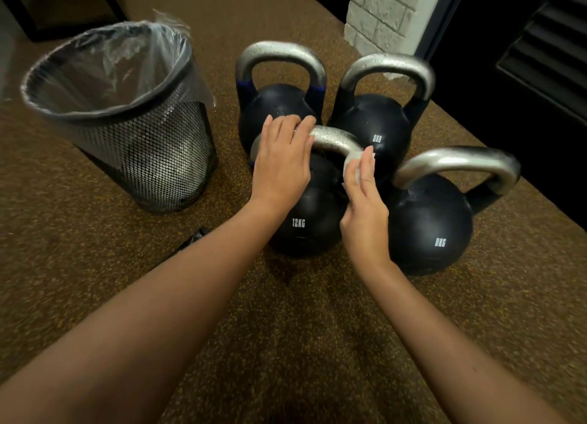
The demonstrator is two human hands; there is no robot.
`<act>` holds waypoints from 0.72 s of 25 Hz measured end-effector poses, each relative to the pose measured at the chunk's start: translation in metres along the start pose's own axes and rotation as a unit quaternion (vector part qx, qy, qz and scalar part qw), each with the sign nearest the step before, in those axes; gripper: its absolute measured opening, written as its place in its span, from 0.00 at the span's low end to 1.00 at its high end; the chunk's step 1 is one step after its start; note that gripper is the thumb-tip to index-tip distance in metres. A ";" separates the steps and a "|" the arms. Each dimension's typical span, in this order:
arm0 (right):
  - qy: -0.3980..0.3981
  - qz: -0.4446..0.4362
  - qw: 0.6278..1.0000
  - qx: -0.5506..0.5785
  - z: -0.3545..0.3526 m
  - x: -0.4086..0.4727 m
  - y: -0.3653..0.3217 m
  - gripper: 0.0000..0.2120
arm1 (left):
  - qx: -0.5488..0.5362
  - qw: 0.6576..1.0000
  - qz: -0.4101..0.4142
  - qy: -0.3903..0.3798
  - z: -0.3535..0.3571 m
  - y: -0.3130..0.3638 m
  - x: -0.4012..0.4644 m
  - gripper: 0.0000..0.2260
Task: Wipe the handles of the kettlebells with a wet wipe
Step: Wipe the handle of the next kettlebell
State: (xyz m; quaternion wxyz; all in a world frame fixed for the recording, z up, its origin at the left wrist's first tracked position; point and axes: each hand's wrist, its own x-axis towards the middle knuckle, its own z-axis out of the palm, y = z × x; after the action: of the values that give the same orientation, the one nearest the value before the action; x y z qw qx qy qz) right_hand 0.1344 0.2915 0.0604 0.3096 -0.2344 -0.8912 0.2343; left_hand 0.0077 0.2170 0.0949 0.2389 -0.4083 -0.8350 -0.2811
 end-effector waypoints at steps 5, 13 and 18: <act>0.009 0.037 0.999 0.039 0.001 -0.013 0.009 0.29 | -0.008 1.000 0.001 -0.001 0.001 -0.001 0.000 0.16; 0.083 0.520 0.520 0.672 -0.032 0.028 -0.046 0.20 | -0.035 0.999 -0.001 -0.006 -0.004 -0.001 0.000 0.16; 0.098 0.522 0.475 0.702 -0.045 0.056 -0.061 0.22 | -0.038 0.999 -0.004 -0.018 -0.006 -0.001 0.001 0.18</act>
State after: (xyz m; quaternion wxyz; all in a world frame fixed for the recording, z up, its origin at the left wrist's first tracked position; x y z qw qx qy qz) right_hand 0.1085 0.2874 0.1509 0.2769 -0.3825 -0.1060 0.8751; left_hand 0.0073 0.2135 0.0999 0.2071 -0.4184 -0.8298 -0.3059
